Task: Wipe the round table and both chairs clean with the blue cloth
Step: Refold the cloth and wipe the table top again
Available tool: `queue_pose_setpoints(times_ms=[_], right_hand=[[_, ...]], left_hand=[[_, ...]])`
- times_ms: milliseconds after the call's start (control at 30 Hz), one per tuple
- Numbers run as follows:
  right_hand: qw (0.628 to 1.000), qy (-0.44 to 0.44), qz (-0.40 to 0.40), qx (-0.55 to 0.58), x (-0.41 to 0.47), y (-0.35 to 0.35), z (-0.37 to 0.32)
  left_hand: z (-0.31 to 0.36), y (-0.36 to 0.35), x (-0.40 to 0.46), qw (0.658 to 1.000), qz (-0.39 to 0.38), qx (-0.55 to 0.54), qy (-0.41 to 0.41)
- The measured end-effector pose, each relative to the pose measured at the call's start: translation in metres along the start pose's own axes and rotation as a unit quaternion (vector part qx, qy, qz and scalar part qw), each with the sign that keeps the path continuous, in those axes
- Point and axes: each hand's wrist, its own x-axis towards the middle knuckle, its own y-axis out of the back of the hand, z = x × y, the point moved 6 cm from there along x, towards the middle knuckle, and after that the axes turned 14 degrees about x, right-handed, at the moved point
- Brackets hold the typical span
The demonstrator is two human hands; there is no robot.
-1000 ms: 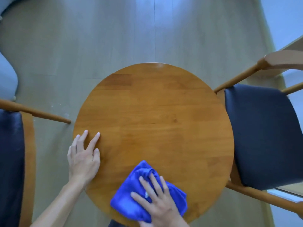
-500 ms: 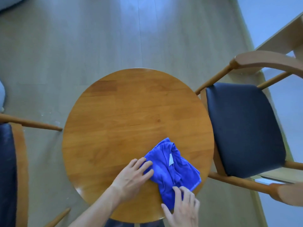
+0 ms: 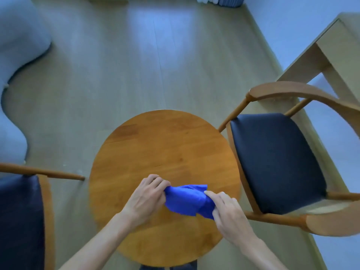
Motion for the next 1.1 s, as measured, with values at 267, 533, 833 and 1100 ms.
queue_pose_setpoints(times_ms=[267,533,833,1100], right_hand=[[0.994,0.035,-0.098,0.024,0.061,0.078,-0.092],[0.975,-0.003,-0.107,0.196,0.092,0.139,-0.146],[0.967,0.017,-0.073,0.245,0.124,0.187,-0.192],[0.964,-0.031,-0.094,0.248,0.121,0.199,-0.202]], left_hand=[[-0.022,0.133,-0.002,0.988,-0.041,-0.120,0.092],[-0.023,0.236,0.013,0.980,0.045,-0.147,0.130],[-0.033,0.288,0.020,0.974,0.086,-0.141,0.156],[-0.027,0.286,0.020,0.948,0.048,-0.247,0.196]])
